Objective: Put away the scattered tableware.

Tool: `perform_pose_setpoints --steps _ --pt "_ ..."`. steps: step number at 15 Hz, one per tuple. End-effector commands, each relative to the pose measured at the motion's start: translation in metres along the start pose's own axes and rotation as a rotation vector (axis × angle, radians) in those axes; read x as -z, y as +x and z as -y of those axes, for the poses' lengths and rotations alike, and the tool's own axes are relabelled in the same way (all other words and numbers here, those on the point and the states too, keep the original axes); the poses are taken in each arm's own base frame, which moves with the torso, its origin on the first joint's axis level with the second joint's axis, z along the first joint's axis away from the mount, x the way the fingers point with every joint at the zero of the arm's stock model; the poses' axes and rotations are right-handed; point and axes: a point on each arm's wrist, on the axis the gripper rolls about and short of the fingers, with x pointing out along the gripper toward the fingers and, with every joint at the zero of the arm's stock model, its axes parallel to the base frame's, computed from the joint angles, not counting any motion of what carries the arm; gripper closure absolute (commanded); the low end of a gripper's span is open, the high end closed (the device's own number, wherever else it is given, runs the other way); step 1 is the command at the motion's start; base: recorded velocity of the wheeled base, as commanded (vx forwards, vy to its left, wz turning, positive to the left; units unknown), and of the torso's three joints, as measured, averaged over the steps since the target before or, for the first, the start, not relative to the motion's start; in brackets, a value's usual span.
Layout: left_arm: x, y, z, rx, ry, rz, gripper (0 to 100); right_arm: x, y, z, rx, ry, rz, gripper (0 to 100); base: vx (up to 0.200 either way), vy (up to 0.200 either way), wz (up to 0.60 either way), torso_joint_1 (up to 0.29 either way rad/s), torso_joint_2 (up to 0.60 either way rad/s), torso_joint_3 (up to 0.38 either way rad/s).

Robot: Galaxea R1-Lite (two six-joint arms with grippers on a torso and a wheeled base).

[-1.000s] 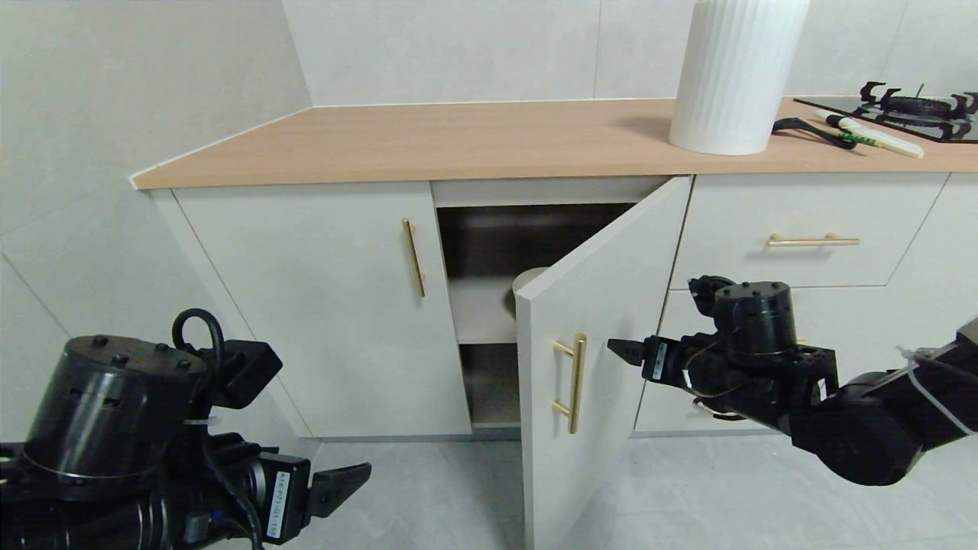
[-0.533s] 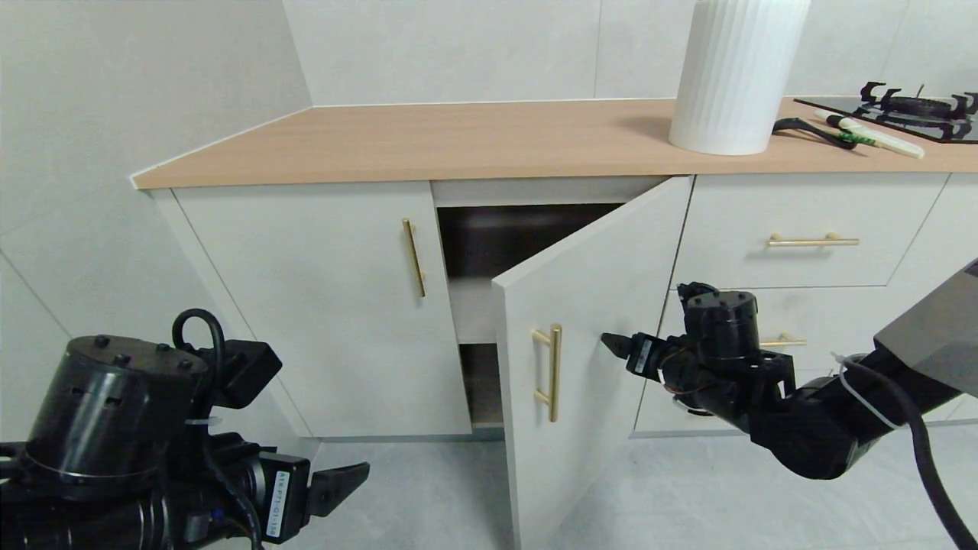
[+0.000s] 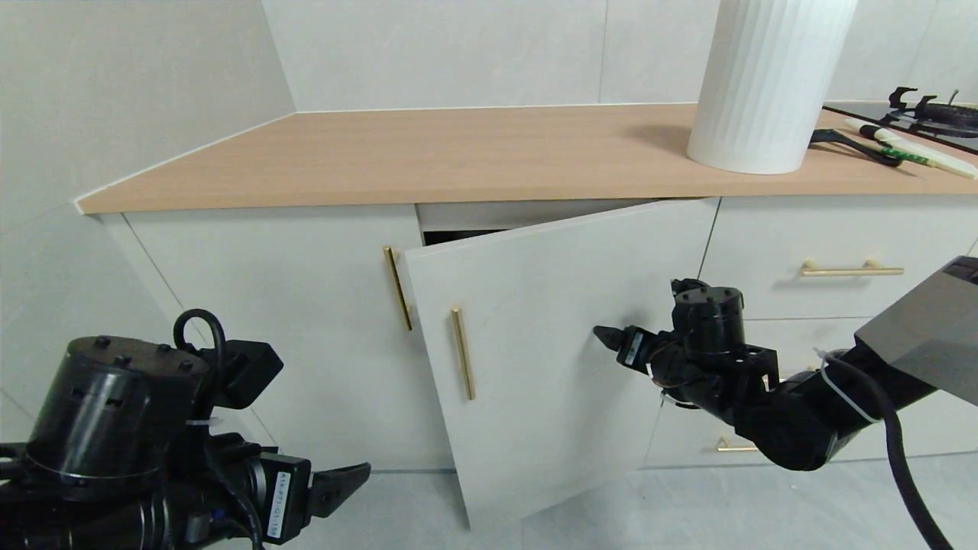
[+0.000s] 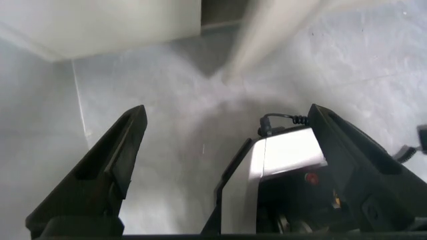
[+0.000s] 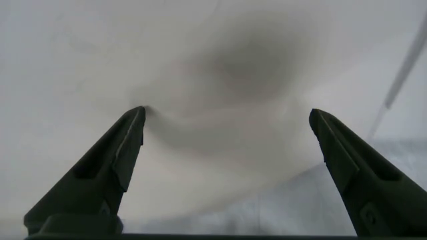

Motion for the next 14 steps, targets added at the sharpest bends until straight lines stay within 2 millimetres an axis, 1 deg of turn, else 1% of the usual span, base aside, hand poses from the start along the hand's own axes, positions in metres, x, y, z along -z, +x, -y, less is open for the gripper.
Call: perform_pose_setpoints --steps 1,4,7,10,14 --pt "0.000 0.000 0.000 0.000 -0.001 0.000 0 -0.002 0.001 -0.001 -0.004 0.011 0.012 0 0.000 0.000 0.00 0.000 0.00 0.000" --pt "0.000 0.000 0.000 -0.001 0.000 -0.001 0 -0.007 0.004 -0.005 -0.013 0.066 0.034 0 0.000 0.000 0.00 0.000 0.00 0.000" --pt "0.000 0.000 0.000 0.000 0.000 -0.003 0 -0.008 0.008 -0.006 0.002 0.075 0.054 0 0.000 0.000 0.00 0.000 0.00 0.000" --pt "0.000 0.001 0.000 0.000 0.000 -0.004 0 -0.009 0.018 -0.006 0.047 0.084 0.099 0 0.000 0.000 0.00 0.000 0.00 0.000" --pt "0.000 0.001 0.000 0.000 -0.001 -0.004 0 -0.010 0.021 -0.004 0.069 0.086 0.116 0 0.000 0.000 0.00 0.000 0.00 0.000"
